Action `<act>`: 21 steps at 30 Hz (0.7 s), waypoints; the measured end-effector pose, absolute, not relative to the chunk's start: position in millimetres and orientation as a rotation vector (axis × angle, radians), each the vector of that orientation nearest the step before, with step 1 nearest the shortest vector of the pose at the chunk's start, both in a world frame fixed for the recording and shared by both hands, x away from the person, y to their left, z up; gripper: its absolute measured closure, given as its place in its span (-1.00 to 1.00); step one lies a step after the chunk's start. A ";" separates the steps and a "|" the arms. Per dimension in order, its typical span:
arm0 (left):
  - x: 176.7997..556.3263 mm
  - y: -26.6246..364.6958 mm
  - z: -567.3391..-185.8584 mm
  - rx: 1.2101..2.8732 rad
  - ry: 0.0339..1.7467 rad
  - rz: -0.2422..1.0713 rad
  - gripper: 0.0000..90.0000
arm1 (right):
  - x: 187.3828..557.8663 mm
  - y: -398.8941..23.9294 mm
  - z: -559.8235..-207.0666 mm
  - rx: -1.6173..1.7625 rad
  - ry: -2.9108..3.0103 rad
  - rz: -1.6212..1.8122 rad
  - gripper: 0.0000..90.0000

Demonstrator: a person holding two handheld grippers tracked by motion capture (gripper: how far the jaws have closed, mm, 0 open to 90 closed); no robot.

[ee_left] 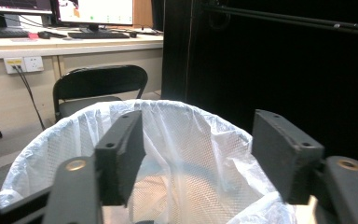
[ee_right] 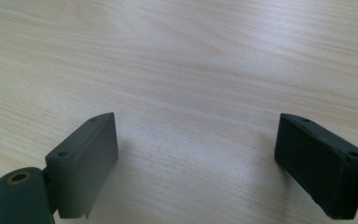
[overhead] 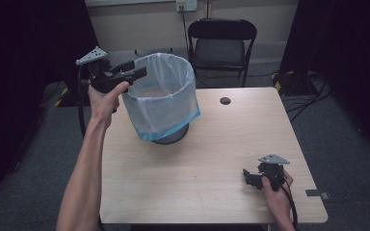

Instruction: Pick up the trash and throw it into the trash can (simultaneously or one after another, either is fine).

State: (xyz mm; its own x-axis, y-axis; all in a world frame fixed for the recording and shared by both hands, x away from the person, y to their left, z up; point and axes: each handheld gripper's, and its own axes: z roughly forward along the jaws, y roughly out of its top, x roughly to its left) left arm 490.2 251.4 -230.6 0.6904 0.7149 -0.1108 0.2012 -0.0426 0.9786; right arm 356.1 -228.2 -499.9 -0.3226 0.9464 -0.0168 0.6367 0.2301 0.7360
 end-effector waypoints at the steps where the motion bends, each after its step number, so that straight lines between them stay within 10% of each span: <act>1: 489.7 253.1 -229.9 1.596 0.768 0.487 -0.38 | 356.0 -228.2 -499.9 1.451 2.043 0.882 -0.72; 21: 473.8 261.5 -222.1 1.613 0.789 0.474 -0.65 | 356.0 -228.2 -499.9 1.451 2.043 0.882 -0.72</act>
State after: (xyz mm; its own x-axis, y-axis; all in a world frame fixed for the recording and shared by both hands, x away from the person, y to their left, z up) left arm 473.8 261.5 -222.1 0.6854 0.7177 -0.1232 0.2285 -0.0514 0.9722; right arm 356.0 -228.2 -499.9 -0.3223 0.9465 -0.0166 0.6368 0.2298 0.7360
